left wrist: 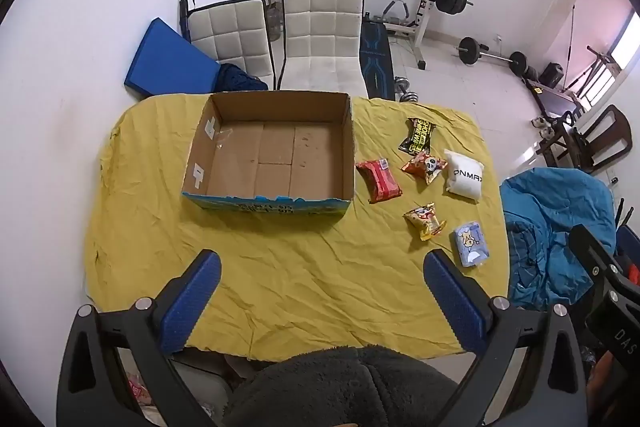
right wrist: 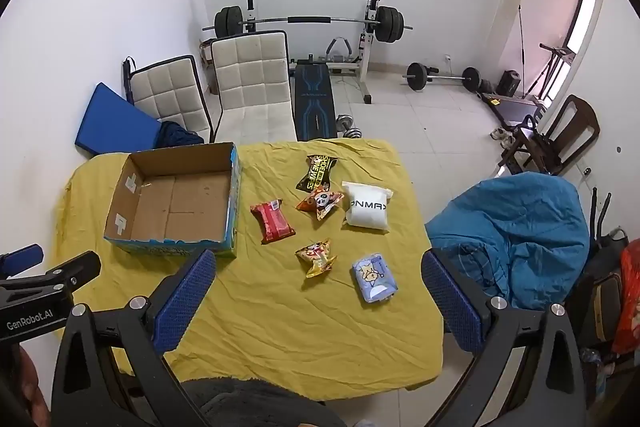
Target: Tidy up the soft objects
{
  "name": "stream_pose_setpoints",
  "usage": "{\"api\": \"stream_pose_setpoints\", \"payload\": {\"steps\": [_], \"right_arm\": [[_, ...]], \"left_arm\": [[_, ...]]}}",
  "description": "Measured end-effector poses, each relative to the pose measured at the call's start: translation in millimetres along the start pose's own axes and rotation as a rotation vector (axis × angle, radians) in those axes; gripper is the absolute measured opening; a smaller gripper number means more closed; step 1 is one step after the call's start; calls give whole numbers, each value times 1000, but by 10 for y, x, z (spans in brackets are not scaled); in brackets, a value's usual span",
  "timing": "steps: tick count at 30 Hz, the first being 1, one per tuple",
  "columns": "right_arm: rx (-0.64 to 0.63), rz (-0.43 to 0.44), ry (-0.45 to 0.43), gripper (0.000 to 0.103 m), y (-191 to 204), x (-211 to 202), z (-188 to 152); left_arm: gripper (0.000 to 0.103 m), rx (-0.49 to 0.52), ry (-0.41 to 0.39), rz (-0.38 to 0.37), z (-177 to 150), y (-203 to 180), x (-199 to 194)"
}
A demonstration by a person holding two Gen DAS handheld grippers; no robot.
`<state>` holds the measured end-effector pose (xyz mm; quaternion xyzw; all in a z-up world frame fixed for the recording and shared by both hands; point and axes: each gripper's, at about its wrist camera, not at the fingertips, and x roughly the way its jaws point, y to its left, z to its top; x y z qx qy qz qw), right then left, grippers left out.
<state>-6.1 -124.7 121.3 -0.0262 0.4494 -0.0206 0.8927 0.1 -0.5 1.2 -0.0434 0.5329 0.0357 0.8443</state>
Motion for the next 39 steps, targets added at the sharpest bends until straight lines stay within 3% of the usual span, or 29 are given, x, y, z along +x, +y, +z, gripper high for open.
{"api": "stream_pose_setpoints", "payload": {"steps": [7, 8, 39], "right_arm": [[11, -2, 12, 103, 22, 10, 2], [14, -1, 14, 103, 20, 10, 12], [6, 17, 9, 103, -35, 52, 35]], "left_arm": [[103, 32, -18, 9, -4, -51, 5], [103, -7, -4, 3, -7, -47, -60], [103, -2, -36, 16, 8, -5, -101]]}}
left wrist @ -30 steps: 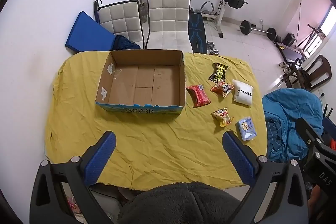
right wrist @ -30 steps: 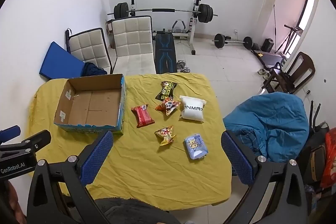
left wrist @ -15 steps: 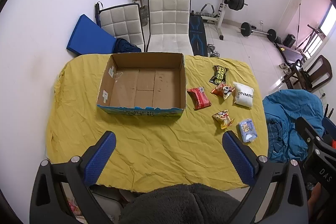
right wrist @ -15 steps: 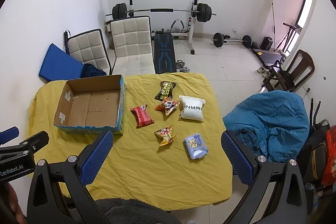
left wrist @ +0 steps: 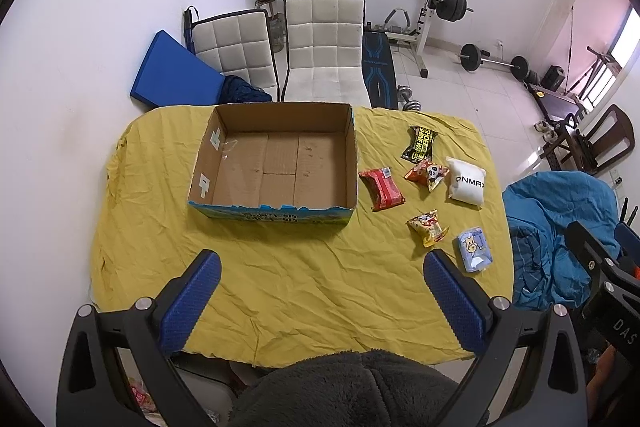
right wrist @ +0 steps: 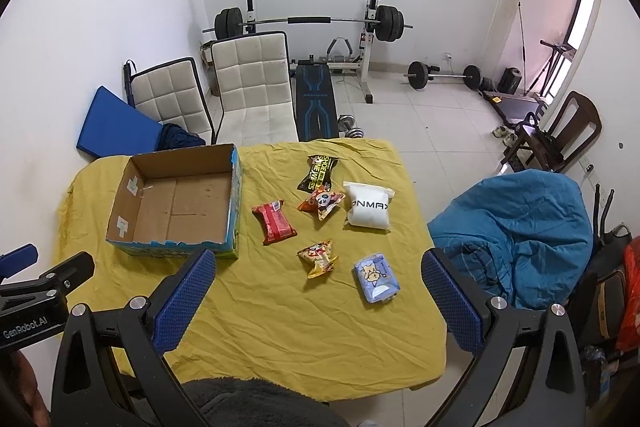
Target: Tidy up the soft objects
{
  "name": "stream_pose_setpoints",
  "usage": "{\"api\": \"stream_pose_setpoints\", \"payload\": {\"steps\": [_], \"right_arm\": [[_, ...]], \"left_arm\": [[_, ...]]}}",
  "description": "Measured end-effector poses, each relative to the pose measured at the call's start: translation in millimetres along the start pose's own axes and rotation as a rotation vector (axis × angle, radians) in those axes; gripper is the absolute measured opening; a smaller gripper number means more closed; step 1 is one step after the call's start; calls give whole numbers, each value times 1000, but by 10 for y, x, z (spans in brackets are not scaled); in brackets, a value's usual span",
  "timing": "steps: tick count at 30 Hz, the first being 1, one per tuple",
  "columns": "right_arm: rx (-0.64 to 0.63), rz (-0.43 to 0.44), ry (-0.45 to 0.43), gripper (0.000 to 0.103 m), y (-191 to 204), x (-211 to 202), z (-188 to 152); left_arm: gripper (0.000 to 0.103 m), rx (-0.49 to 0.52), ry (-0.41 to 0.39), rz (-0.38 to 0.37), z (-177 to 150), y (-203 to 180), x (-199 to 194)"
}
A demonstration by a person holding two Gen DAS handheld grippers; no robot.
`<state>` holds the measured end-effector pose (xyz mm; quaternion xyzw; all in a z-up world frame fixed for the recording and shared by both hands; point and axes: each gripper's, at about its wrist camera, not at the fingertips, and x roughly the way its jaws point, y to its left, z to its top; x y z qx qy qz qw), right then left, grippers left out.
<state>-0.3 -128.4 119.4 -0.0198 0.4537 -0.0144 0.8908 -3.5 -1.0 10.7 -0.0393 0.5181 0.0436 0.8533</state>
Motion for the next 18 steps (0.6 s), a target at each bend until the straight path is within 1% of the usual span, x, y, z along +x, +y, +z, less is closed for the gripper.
{"api": "stream_pose_setpoints", "payload": {"steps": [18], "right_arm": [[-6, 9, 5, 103, 4, -8, 0]], "left_arm": [[103, 7, -15, 7, 8, -41, -59]]}}
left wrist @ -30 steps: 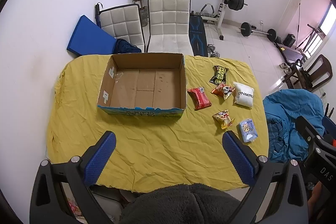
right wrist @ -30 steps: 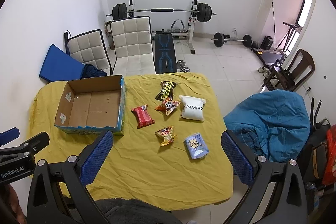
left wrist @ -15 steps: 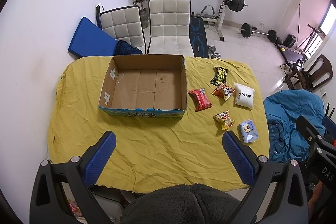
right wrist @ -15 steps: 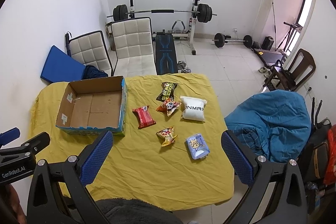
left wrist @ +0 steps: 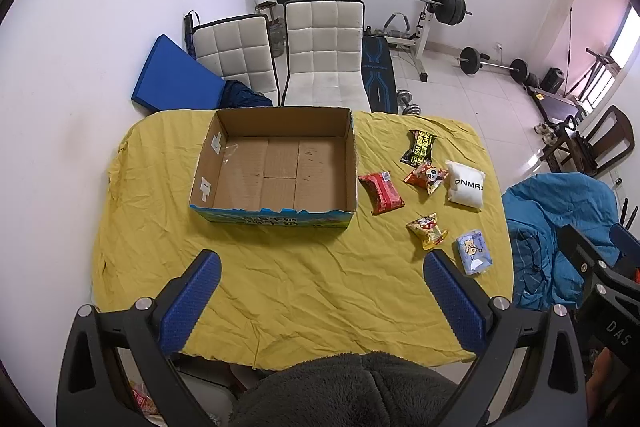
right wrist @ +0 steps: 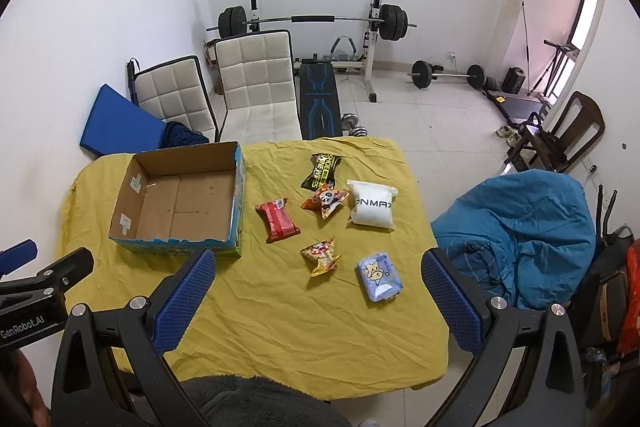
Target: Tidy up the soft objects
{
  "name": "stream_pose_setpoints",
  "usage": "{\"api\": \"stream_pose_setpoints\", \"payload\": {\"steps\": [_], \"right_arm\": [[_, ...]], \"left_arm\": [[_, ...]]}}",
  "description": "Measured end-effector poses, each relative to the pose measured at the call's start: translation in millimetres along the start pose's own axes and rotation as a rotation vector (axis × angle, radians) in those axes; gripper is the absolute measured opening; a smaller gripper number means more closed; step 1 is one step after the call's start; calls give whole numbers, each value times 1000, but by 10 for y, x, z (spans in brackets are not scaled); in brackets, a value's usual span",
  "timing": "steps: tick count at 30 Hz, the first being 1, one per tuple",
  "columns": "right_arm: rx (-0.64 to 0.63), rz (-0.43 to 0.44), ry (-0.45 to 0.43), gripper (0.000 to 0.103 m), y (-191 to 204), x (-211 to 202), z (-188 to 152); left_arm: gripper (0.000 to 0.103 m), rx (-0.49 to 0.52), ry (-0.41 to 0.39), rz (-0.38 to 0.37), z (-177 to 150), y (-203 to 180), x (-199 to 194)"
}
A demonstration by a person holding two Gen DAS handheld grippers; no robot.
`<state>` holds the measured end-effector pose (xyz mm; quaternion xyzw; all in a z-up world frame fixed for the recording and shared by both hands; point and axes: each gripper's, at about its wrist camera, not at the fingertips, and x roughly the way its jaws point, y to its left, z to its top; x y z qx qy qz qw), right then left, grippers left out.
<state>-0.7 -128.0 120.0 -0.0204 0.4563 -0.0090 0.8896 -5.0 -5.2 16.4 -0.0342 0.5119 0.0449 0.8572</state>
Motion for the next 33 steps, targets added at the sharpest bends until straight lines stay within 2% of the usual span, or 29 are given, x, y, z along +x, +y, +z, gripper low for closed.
{"api": "stream_pose_setpoints", "payload": {"steps": [33], "right_arm": [[-12, -9, -8, 103, -7, 18, -12]], "left_arm": [[103, 0, 1, 0, -21, -6, -6]]}}
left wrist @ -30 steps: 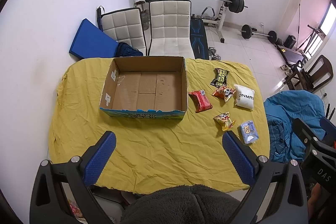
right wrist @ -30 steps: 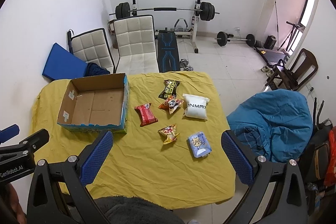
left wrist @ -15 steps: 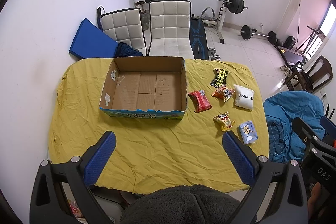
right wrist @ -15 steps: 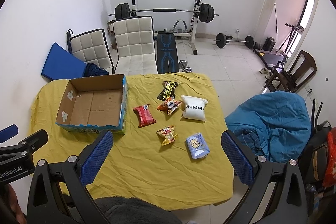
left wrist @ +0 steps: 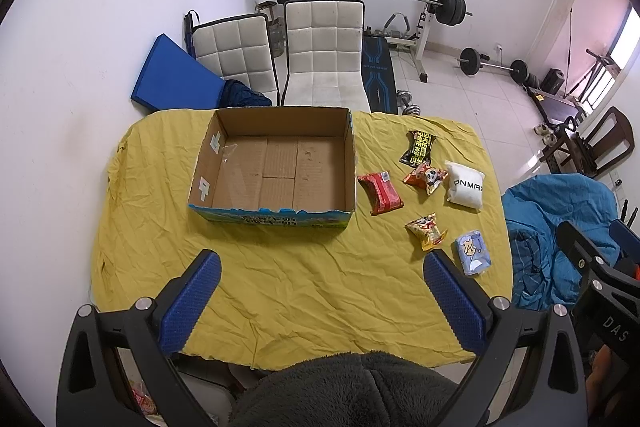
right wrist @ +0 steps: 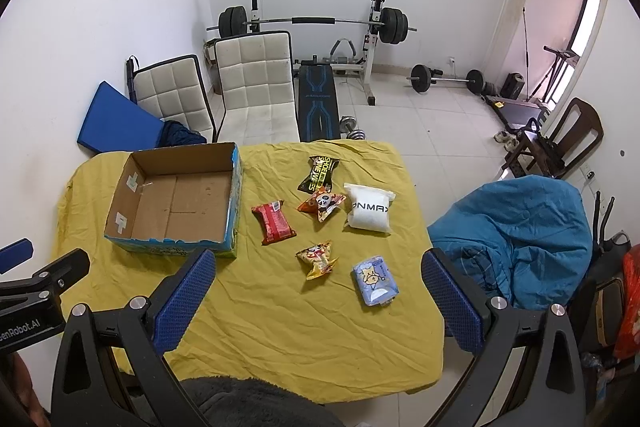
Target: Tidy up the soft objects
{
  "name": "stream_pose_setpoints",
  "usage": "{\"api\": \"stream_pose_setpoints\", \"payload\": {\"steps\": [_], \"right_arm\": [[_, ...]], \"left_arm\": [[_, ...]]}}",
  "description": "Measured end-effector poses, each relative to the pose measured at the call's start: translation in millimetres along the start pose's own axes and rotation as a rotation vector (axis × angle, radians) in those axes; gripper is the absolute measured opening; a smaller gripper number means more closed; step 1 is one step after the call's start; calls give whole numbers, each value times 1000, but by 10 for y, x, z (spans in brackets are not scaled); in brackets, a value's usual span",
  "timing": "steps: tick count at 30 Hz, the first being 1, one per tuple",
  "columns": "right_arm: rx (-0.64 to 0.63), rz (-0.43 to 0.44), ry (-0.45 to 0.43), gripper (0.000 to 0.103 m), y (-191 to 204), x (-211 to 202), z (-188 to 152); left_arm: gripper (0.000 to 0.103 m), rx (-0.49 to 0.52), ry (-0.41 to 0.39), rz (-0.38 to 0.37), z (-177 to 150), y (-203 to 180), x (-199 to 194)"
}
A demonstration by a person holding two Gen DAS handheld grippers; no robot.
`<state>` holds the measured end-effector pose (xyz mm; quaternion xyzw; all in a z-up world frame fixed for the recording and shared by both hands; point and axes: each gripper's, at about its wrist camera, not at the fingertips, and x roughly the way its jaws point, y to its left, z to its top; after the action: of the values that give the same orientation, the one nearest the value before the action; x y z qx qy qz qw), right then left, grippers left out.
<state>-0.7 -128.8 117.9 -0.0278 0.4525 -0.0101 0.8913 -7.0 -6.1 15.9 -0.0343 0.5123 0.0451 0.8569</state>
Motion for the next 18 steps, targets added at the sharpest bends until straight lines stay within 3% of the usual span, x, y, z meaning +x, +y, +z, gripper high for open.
{"api": "stream_pose_setpoints", "payload": {"steps": [11, 15, 18], "right_arm": [[21, -12, 26, 103, -138, 213, 33], [50, -87, 72, 103, -443, 529, 57], [75, -132, 153, 103, -784, 968, 26]], "left_arm": [[103, 15, 8, -27, 73, -178, 187], [103, 32, 40, -76, 184, -387, 564], [103, 66, 112, -109, 245, -630, 1016]]}}
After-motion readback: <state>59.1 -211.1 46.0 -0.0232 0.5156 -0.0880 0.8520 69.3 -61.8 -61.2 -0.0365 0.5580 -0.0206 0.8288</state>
